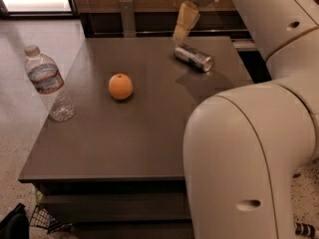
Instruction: Place redbull can upright
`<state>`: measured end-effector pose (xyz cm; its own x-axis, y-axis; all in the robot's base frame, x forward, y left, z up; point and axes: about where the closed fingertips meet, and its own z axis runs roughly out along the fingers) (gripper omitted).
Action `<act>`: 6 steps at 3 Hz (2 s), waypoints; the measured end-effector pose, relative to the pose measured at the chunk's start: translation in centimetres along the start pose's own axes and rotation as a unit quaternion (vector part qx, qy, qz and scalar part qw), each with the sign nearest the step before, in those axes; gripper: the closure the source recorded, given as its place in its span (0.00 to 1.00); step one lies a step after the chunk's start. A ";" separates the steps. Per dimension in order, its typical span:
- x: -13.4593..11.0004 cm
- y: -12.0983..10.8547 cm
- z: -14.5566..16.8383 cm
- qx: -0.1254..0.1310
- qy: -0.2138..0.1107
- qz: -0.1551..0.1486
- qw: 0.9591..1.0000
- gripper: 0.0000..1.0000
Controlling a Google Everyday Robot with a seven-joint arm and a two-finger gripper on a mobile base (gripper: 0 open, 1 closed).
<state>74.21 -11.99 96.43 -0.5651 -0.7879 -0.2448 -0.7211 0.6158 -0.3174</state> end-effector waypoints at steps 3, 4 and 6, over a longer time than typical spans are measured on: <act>0.3 -1.0 8.2 0.050 0.141 0.047 0.988 0.00; -0.1 -1.1 10.1 0.066 0.165 0.057 0.982 0.00; 1.1 -0.9 9.1 0.023 0.130 0.084 0.988 0.00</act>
Offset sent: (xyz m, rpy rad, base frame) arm 0.0367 -0.0201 -0.0672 -0.3232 0.2059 -0.2726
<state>77.86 -13.40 88.14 -0.7626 -0.6443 -0.0564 -0.5937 0.7320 -0.3343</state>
